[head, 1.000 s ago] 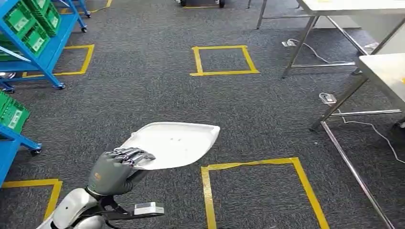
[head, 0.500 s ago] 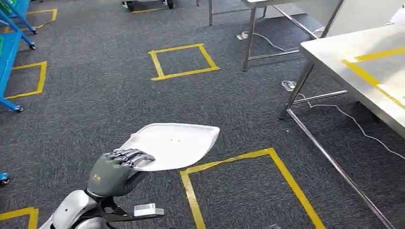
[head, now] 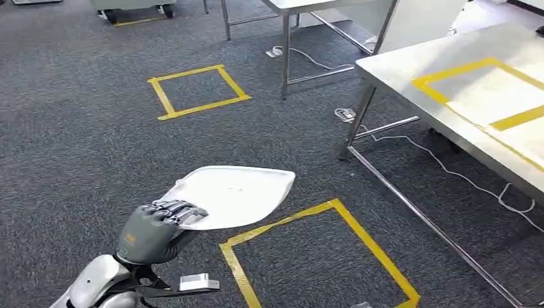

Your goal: Take the parts from the cabinet and place them on the table.

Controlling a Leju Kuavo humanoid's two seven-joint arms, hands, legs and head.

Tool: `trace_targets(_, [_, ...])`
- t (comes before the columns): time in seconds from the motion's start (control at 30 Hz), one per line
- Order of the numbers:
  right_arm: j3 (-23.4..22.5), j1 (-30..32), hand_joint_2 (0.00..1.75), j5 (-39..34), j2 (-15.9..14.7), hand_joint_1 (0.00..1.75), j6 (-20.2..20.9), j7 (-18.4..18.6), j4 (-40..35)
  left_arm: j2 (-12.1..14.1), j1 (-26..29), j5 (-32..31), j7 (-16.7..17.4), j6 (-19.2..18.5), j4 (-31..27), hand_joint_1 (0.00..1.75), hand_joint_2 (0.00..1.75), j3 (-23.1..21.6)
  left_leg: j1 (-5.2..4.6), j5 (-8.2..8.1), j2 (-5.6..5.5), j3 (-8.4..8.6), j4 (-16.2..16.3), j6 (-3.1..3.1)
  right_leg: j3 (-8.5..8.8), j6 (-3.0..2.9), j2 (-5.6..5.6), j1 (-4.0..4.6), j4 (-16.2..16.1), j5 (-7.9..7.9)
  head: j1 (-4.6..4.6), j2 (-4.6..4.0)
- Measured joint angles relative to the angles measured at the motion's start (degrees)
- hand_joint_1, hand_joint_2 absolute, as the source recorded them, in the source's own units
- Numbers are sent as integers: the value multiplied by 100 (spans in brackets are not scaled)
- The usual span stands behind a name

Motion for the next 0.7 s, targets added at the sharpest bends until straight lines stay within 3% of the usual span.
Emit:
trace_targets(0.03, [-2, 18, 0, 0, -2, 0, 2, 0, 0, -4, -1, -22, 0, -13, 0, 175, 175, 0, 4, -55, 51, 70, 0, -15, 44, 18, -15, -22, -212, 209, -2, 0])
trace_targets(0.07, [-2, 24, 0, 0, -2, 0, 2, 0, 0, -11, -8, -35, 4, -42, 0, 175, 175, 0, 11, -117, 103, 158, 0, -35, 198, 18, -43, -41, -637, 515, -2, 0])
trace_targets(0.1, [-2, 23, 0, 0, -2, 0, 4, 0, 0, -22, -17, -57, 11, -77, 0, 175, 175, 0, 20, -184, 161, 254, 0, -60, 395, 29, -128, -52, -1135, 841, 0, 0])
trace_targets(0.13, [-2, 24, 0, 0, 0, 0, 4, -2, 0, -35, -26, -92, 13, -112, 0, 175, 175, 0, 12, -252, 214, 308, -6, -98, 527, 39, -338, -51, -1524, 1066, 4, 0])
trace_targets(0.17, [-2, -5, 0, 0, 9, 0, 17, -4, 2, -48, -41, -103, 24, -158, 0, 175, 175, 0, 6, -282, 260, 372, 6, -136, 509, 49, -415, 31, -1556, 864, 8, 0])
trace_targets(0.2, [-2, -41, 0, 0, 9, 0, 22, -9, 0, -57, -52, -123, 33, -212, 0, 175, 175, 0, -28, -329, 300, 364, 9, -183, 573, -108, -400, 38, -1566, 838, 4, 0])
trace_targets(0.23, [-2, -25, 0, -2, 9, 0, 24, -18, 0, -81, -71, -162, 46, -273, 0, 175, 175, -2, -25, -382, 364, 408, 9, -200, 549, -163, -299, 39, -1575, 882, -37, 0])
trace_targets(0.3, [-4, -19, 0, -4, 9, 0, 31, -33, -2, -155, -148, -239, 63, -411, -2, 175, 175, -4, -2, -395, 377, 484, 13, -265, 601, -231, -165, 33, -1574, 865, -33, 0])
trace_targets(0.33, [-9, -10, 0, -4, 9, 0, 35, -39, -4, -197, -204, -279, 77, -465, -2, 175, 175, -7, 29, -383, 222, 403, 158, -274, 636, -250, -122, 21, -1601, 860, -59, 0])
trace_targets(0.37, [-11, -22, 0, -4, 9, 0, 35, -42, -4, -223, -250, -289, 77, -505, -2, 175, 175, -4, 39, -403, 65, 185, 514, -278, 664, -274, -69, 19, -1615, 845, -74, 0])
trace_targets(0.43, [-20, -48, 0, -9, 9, 0, 37, -42, -4, -286, -272, -335, 94, -625, -2, 175, 175, -7, 30, -715, -42, -451, 1427, -280, 706, -326, 72, 20, -1620, 801, -90, 0])
trace_targets(0.47, [-28, -46, 0, -9, 11, 0, 39, -42, -4, -336, -277, -365, 90, -729, -2, 175, 175, -5, 21, -897, -63, -734, 1758, -275, 744, -345, 147, 27, -1620, 765, -83, 0])
trace_targets(0.5, [-35, -36, 0, -7, 9, 0, 39, -42, -4, -378, -283, -413, 70, -798, -2, 175, 175, 9, 12, -972, -80, -905, 1862, -260, 794, -352, 217, 32, -1621, 729, -83, 0])
trace_targets(0.53, [-42, -28, 0, -7, 9, 0, 39, -42, -4, -413, -290, -418, 61, -835, -2, 175, 175, 29, 0, -916, -96, -974, 1785, -239, 855, -354, 298, 34, -1621, 692, -85, 0])
trace_targets(0.57, [-59, -28, 0, -4, 11, 0, 39, -42, -4, -468, -305, -420, 59, -868, -4, 175, 175, 53, -15, -719, -114, -952, 1559, -206, 922, -353, 375, 33, -1622, 651, -81, 0])
trace_targets(0.6, [-74, -32, 0, -4, 18, 0, 39, -42, -4, -520, -341, -426, 59, -903, -7, 175, 175, 66, -28, -357, -146, -855, 1157, -178, 999, -350, 461, 30, -1625, 606, -87, 0])
trace_targets(0.63, [-81, -36, 0, -4, 28, 0, 42, -42, -4, -568, -373, -429, 59, -927, -7, 175, 175, 83, -33, 53, -265, -744, 739, -161, 1051, -338, 525, 24, -1630, 567, -81, 0])
trace_targets(0.67, [-85, -40, 0, -4, 35, 0, 42, -42, -4, -590, -389, -429, 59, -942, -7, 175, 175, 103, -33, 353, -480, -702, 404, -138, 1078, -320, 579, 27, -1620, 537, -83, 0])
trace_targets(0.7, [-87, -53, 0, -2, 39, 0, 44, -44, -4, -638, -410, -429, 55, -975, -9, 175, 175, 122, -51, 196, -547, -668, 130, -110, 1048, -278, 687, 40, -1600, 489, -118, 0])
